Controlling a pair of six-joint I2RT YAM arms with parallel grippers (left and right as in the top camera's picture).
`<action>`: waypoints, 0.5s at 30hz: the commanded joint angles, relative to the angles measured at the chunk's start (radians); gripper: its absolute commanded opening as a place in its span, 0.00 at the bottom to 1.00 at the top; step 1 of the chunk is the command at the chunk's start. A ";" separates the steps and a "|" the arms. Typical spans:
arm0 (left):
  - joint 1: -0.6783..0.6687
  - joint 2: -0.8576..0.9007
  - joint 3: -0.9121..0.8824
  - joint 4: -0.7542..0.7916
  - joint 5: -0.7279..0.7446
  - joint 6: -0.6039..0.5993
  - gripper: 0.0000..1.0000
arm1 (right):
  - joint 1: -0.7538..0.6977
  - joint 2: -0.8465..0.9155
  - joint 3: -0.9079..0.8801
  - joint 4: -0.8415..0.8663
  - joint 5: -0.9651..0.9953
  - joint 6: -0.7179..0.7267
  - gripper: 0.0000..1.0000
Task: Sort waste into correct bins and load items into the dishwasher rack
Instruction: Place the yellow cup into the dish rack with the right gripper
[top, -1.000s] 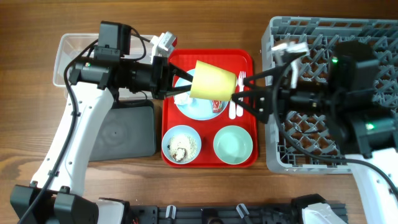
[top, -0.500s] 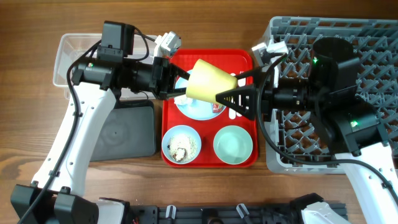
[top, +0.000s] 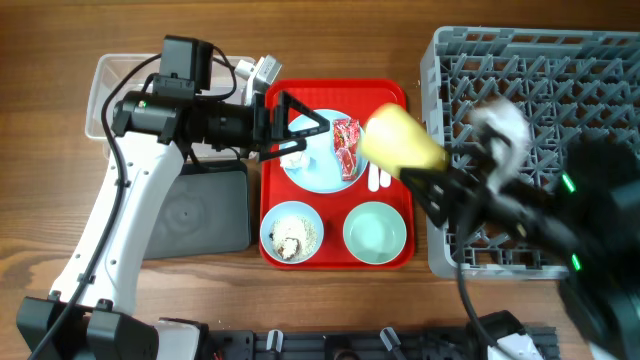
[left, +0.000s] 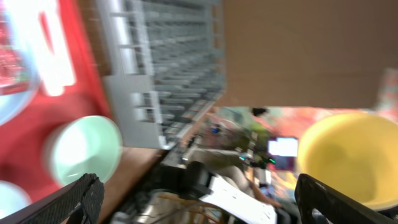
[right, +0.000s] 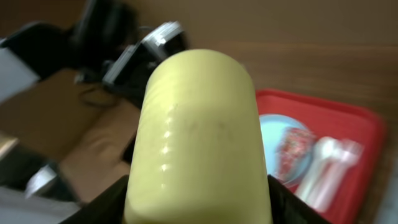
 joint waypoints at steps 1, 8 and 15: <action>0.005 -0.001 0.003 -0.005 -0.122 0.009 1.00 | -0.004 -0.073 0.011 -0.156 0.470 0.132 0.49; 0.005 -0.001 0.003 -0.009 -0.122 0.009 1.00 | -0.004 -0.024 0.009 -0.425 0.682 0.338 0.49; 0.005 -0.001 0.003 -0.032 -0.122 0.009 1.00 | -0.004 0.148 0.009 -0.561 0.681 0.389 0.61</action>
